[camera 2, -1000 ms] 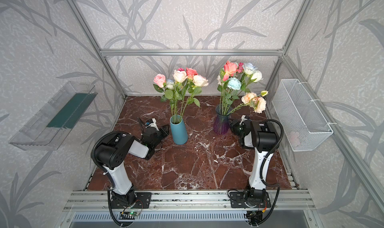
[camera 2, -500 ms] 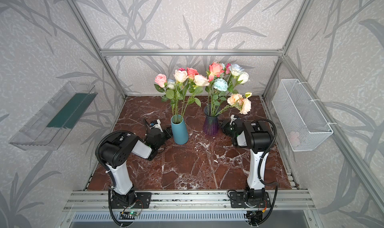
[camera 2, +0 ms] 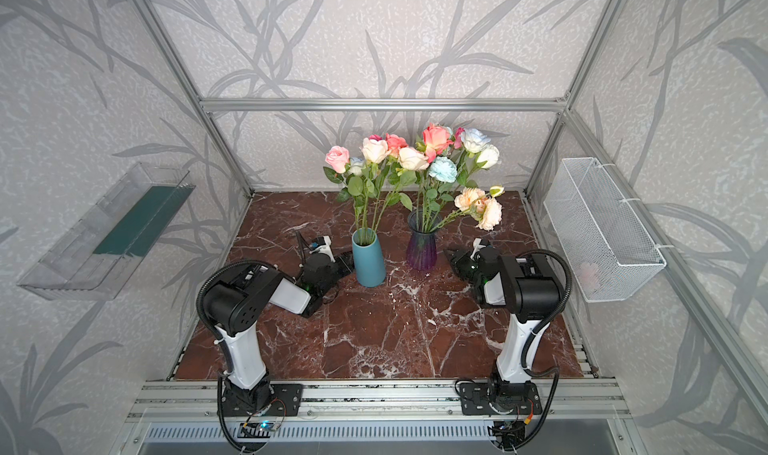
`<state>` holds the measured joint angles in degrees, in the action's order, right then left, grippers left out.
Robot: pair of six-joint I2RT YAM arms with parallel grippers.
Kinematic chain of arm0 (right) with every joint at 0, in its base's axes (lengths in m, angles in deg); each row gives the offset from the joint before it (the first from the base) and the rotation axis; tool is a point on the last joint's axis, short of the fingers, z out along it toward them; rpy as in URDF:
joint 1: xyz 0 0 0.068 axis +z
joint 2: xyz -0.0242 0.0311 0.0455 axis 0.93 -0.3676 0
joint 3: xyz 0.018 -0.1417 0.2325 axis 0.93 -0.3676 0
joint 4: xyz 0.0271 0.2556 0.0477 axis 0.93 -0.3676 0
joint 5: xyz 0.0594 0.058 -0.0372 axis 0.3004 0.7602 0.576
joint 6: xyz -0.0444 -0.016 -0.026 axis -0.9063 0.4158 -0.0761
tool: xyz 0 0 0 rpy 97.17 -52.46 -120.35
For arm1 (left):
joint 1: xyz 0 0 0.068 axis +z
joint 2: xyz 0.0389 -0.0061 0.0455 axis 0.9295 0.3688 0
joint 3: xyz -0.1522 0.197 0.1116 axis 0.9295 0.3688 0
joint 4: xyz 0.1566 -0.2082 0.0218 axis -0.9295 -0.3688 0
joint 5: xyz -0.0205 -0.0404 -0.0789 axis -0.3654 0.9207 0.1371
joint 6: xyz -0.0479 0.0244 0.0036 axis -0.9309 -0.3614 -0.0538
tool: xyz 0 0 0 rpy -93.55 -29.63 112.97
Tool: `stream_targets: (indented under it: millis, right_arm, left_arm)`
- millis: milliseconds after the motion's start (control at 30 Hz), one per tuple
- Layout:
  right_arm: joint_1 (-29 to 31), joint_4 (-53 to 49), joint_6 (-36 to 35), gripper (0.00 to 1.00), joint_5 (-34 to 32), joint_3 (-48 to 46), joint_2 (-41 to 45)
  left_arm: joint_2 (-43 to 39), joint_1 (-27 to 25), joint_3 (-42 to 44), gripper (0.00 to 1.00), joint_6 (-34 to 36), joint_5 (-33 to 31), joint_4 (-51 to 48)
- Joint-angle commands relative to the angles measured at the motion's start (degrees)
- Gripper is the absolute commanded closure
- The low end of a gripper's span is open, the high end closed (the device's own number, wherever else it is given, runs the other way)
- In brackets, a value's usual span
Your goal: Arrange the flowers into the vase
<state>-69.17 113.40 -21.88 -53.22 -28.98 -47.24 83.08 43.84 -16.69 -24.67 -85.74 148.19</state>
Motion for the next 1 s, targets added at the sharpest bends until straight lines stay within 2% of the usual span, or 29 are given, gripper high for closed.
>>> stream_targets:
  millis: [0,133,200,267,333,400,433,467,567,633,700,733,767,800,900,967]
  right_arm:
    - [-3.0,-1.9,-0.7,0.60,-1.1,-2.6,5.4]
    - [-5.5,-9.8,-3.1,0.60,-2.0,-5.3,14.8]
    - [-5.6,-17.0,-6.1,0.59,-3.8,-6.3,21.5]
    - [-5.7,-28.6,-9.9,0.57,-5.2,-6.2,29.6]
    - [-5.5,-44.6,-16.0,0.53,-8.6,-4.2,39.7]
    - [-5.3,-57.1,-21.1,0.45,-14.6,-3.1,49.3]
    - [-5.2,-61.2,-22.2,0.41,-17.3,-2.7,53.3]
    - [-5.0,-65.4,-23.0,0.02,-20.6,-2.1,57.5]
    - [-3.4,-68.6,-25.6,0.01,-27.4,-1.7,65.6]
    - [-2.1,-69.2,-26.9,0.01,-31.9,-0.9,67.7]
    - [-1.9,-68.5,-25.0,0.01,-35.7,-1.7,69.0]
    - [-1.9,-67.4,-26.3,0.01,-36.0,-2.1,69.7]
    - [-1.8,-65.2,-30.7,0.01,-35.0,-2.6,70.2]
    - [-1.4,-64.0,-34.1,0.01,-35.2,-2.6,70.4]
    - [0.2,-62.0,-42.0,0.01,-39.1,-2.9,69.2]
    - [0.6,-57.6,-47.5,0.01,-37.2,-4.2,67.9]
  left_arm:
    - [-5.4,1.4,1.0,0.62,1.3,-2.4,-4.2]
    - [-15.8,3.4,4.2,0.55,1.4,-6.4,-13.6]
    - [-23.8,3.6,3.0,0.52,2.7,-8.1,-25.2]
    - [-32.0,3.4,1.2,0.48,5.7,-8.8,-36.1]
    - [-40.6,3.6,0.0,0.44,6.9,-12.8,-46.8]
    - [-49.0,3.8,-1.1,0.33,9.6,-17.1,-56.0]
    - [-52.2,3.7,-2.0,0.14,11.1,-19.1,-60.3]
    - [-55.2,3.5,-3.4,0.01,13.0,-21.5,-65.1]
    - [-59.3,3.4,-6.0,0.01,13.4,-28.8,-74.4]
    - [-59.6,3.3,-5.9,0.01,16.8,-30.2,-74.9]
    - [-58.5,3.5,-5.8,0.01,15.5,-36.4,-76.6]
    - [-58.2,3.4,-5.2,0.01,15.2,-39.1,-75.8]
    - [-58.1,3.4,-3.3,0.01,15.8,-43.1,-72.5]
    - [-57.9,3.5,-0.1,0.01,16.3,-46.6,-67.0]
    - [-57.3,3.9,14.5,0.01,37.4,-46.9,-32.8]
    - [-55.6,4.2,19.0,0.01,43.6,-45.9,-20.8]
